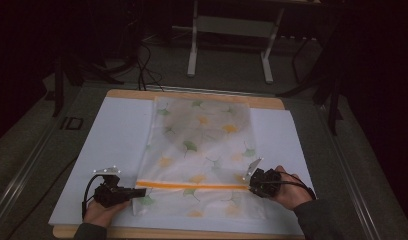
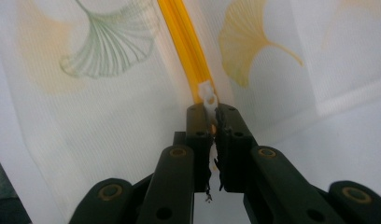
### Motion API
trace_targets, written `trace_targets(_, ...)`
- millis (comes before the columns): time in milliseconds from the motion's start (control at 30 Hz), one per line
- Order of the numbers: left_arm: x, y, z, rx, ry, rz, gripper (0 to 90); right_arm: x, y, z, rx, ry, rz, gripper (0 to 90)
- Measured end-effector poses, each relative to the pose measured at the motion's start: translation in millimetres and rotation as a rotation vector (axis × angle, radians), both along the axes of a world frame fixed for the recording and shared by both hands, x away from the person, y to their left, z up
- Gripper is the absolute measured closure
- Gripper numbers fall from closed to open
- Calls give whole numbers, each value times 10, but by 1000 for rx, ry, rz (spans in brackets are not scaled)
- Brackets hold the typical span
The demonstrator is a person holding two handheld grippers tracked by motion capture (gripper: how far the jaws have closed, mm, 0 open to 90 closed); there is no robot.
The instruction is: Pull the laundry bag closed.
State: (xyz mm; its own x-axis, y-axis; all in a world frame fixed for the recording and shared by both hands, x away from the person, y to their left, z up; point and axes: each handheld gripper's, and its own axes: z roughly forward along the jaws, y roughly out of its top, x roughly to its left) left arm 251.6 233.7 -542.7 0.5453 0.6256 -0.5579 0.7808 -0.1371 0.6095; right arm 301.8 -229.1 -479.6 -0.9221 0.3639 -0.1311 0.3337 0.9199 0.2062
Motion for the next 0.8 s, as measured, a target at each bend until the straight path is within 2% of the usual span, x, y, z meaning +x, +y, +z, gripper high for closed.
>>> trace_targets(200, 1, 1, -1, 0, 1, -1, 889, -7, -108, -33, -21, 1, -23, 845)
trace_targets(367, 4, -2, -3, -2, 2, -5, 889, -12, -184, -38, -9, 5, -35, 846)
trace_targets(567, 5, -2, -4, 0, 1, -7, 889, -4, -199, 0, 2, 3, -42, 845)
trace_targets(800, -5, -14, -4, 27, -6, -12, 869, -5, -177, -32, -9, 20, -38, 842)
